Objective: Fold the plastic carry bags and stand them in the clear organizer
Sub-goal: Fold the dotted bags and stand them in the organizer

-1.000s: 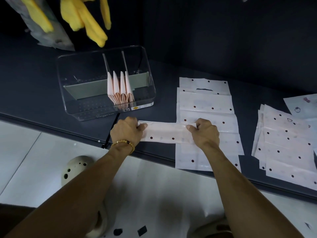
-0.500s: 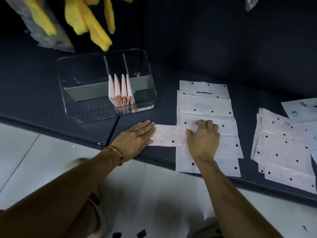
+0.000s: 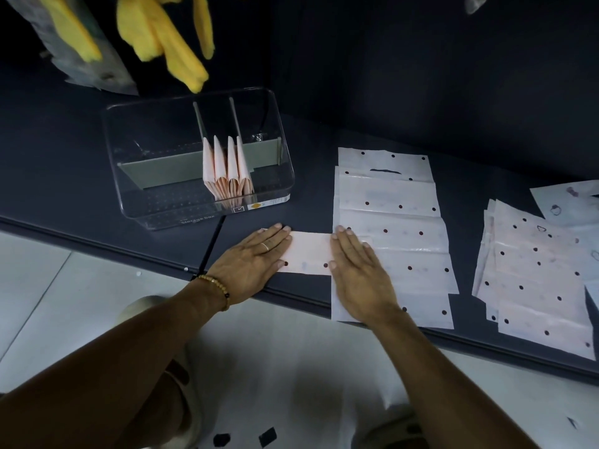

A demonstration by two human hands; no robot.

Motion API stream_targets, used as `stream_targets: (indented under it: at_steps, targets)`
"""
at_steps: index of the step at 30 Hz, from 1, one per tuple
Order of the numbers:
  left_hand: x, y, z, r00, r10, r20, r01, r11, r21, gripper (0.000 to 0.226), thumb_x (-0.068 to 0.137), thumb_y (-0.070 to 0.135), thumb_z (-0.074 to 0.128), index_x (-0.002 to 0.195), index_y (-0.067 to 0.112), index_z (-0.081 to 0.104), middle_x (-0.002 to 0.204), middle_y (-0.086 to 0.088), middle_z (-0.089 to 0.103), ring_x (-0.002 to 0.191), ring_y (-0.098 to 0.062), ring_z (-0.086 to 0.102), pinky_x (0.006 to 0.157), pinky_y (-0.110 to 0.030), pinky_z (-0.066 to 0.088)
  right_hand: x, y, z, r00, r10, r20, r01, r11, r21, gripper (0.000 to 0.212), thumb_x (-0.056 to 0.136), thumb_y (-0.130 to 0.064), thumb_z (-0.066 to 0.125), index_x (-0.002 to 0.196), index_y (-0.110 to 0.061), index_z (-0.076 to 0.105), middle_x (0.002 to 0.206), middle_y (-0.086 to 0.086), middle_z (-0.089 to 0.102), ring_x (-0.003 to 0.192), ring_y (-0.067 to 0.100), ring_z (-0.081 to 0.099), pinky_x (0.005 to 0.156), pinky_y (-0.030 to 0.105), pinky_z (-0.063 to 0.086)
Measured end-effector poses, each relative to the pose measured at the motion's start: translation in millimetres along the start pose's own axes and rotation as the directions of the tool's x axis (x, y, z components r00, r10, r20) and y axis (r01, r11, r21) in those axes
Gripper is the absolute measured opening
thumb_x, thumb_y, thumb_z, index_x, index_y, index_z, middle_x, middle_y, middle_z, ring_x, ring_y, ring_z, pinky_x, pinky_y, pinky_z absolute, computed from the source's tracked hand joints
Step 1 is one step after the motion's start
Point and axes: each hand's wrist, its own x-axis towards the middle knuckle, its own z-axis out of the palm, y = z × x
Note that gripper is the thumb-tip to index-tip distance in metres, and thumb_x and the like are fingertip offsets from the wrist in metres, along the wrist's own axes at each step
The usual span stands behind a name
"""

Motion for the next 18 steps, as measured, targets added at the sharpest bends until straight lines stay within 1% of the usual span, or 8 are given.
stream_targets:
  at_steps: [5, 8, 10, 11, 13, 15, 17, 18]
  targets:
    - [-1.2, 1.1, 0.3, 1.000, -0.001, 0.001, 0.001, 1.000, -0.004, 0.057, 0.102, 0.038, 0.020, 0.151, 0.021, -0.004, 0.159, 0.007, -0.006, 0.142, -0.003, -0.012, 0.111, -0.017, -0.014, -17.1, 37.0, -9.5, 0.993, 0.083, 0.080, -0.079, 0.996, -0.051, 0.055, 0.103, -0.034, 0.016, 0.153, -0.016, 0.002, 0.161, -0.003, -0.005, 0.147, 0.010, -0.009, 0.121, 0.033, 0.000]
    - [-6.4, 7.6, -2.9, 0.999, -0.020, -0.047, 0.020, 1.000, 0.018, 0.055, 0.102, 0.037, 0.024, 0.151, 0.018, 0.007, 0.159, 0.004, 0.004, 0.146, -0.010, 0.000, 0.113, -0.019, -0.010, -17.6, 36.3, -13.4, 0.987, 0.135, 0.088, -0.127, 0.988, -0.086, 0.056, 0.103, -0.033, 0.017, 0.153, -0.014, 0.003, 0.161, -0.001, -0.006, 0.148, 0.014, -0.008, 0.120, 0.033, -0.001]
    - [-17.2, 16.8, -6.8, 0.992, -0.030, -0.120, 0.039, 0.997, 0.074, 0.053, 0.100, 0.034, 0.037, 0.147, 0.010, 0.029, 0.155, -0.005, 0.026, 0.143, -0.020, 0.024, 0.118, -0.029, 0.006, -19.4, 25.0, -19.6, 0.984, 0.179, 0.024, -0.176, 0.980, -0.096, 0.054, 0.102, -0.029, 0.029, 0.152, -0.011, 0.019, 0.161, 0.006, 0.007, 0.148, 0.022, 0.008, 0.120, 0.038, 0.012]
    - [-24.4, 22.4, -7.0, 0.983, -0.043, -0.177, 0.062, 0.993, 0.102, 0.051, 0.097, 0.033, 0.047, 0.140, 0.007, 0.043, 0.147, -0.010, 0.041, 0.136, -0.025, 0.039, 0.116, -0.036, 0.018, -20.7, 14.7, -23.3, 0.985, 0.169, -0.033, -0.171, 0.982, -0.081, 0.051, 0.099, -0.025, 0.040, 0.147, -0.009, 0.032, 0.157, 0.012, 0.021, 0.143, 0.028, 0.024, 0.115, 0.041, 0.025]
    - [-38.1, 31.9, -2.3, 0.951, -0.092, -0.296, 0.138, 0.980, 0.140, 0.045, 0.090, 0.036, 0.059, 0.123, 0.004, 0.061, 0.128, -0.014, 0.060, 0.119, -0.029, 0.056, 0.107, -0.045, 0.037, -23.8, -12.7, -24.4, 0.988, 0.066, -0.142, -0.072, 0.997, -0.033, 0.045, 0.087, -0.015, 0.059, 0.130, -0.006, 0.055, 0.136, 0.017, 0.050, 0.117, 0.035, 0.052, 0.094, 0.042, 0.046]
    - [-49.6, 39.8, 1.4, 0.929, -0.170, -0.330, 0.226, 0.964, 0.138, 0.044, 0.090, 0.042, 0.052, 0.113, 0.007, 0.066, 0.121, -0.011, 0.065, 0.111, -0.029, 0.061, 0.097, -0.044, 0.044, -26.8, -41.0, -18.8, 0.985, -0.047, -0.163, 0.047, 0.999, -0.007, 0.039, 0.080, -0.012, 0.065, 0.118, -0.006, 0.063, 0.117, 0.013, 0.059, 0.099, 0.032, 0.058, 0.081, 0.040, 0.049]
    - [-59.9, 43.4, 1.4, 0.923, -0.237, -0.302, 0.284, 0.951, 0.123, 0.052, 0.088, 0.050, 0.044, 0.111, 0.010, 0.066, 0.118, -0.009, 0.065, 0.105, -0.028, 0.061, 0.091, -0.041, 0.045, -27.6, -61.3, -13.0, 0.989, -0.088, -0.122, 0.089, 0.996, 0.008, 0.036, 0.080, -0.013, 0.067, 0.115, -0.007, 0.064, 0.112, 0.010, 0.059, 0.098, 0.029, 0.058, 0.082, 0.039, 0.049]
    - [-65.0, 43.5, 1.7, 0.930, -0.247, -0.271, 0.288, 0.950, 0.120, 0.056, 0.084, 0.055, 0.046, 0.114, 0.011, 0.064, 0.119, -0.008, 0.064, 0.102, -0.028, 0.061, 0.090, -0.041, 0.045, -28.8, -66.2, -10.4, 0.993, -0.076, -0.088, 0.078, 0.997, 0.016, 0.036, 0.081, -0.014, 0.066, 0.116, -0.008, 0.063, 0.113, 0.009, 0.058, 0.101, 0.027, 0.057, 0.084, 0.039, 0.048]
